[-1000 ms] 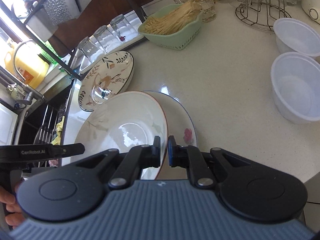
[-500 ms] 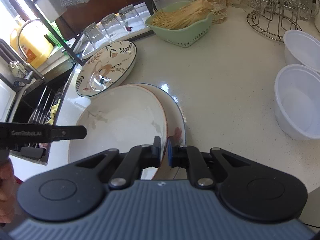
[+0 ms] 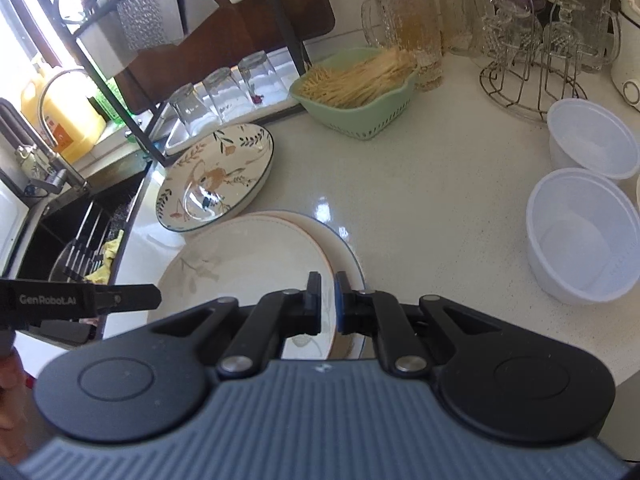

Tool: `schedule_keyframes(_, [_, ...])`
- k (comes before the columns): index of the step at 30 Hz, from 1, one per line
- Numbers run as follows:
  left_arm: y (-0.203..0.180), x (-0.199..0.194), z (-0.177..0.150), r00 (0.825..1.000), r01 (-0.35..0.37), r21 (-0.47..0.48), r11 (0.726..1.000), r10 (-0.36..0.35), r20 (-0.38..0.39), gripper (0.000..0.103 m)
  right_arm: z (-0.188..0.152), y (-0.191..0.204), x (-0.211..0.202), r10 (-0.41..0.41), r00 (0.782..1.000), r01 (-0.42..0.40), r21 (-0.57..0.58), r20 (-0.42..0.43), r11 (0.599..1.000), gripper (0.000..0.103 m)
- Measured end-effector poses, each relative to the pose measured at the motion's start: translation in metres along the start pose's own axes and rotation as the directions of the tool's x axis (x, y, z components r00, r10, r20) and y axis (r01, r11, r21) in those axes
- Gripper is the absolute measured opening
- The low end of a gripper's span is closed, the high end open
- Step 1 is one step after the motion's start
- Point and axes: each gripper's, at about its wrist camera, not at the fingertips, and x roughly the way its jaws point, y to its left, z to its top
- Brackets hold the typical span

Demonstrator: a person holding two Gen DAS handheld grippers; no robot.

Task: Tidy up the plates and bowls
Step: 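Lift the leaf-pattern plate with both grippers and carry it over the rose plate, then lower the leaf-pattern plate onto the rose plate with both grippers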

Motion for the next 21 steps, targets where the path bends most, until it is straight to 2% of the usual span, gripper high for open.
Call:
schedule_keyframes(7, [-0.022,-0.035,0.002,0.998,-0.007,0.034,0.999,0.005,0.06,0.019,0.007,0.006,-0.04,0.035,0.996,-0.035,-0.003,0.077,0.999,0.011])
schedule_keyframes(18, [-0.044,-0.087,-0.013,0.99,0.008,0.011,1.0,-0.01,0.14,0.019,0.005,0.013,-0.091,0.07,0.984,-0.061,-0.056,0.165,0.997,0.011])
schedule_keyframes(21, [-0.052,-0.099,-0.021,0.987,-0.019,0.022,1.0,0.015,0.163,0.019,-0.001,0.011,-0.107,0.083,0.98,-0.072,-0.066,0.183,0.995,0.011])
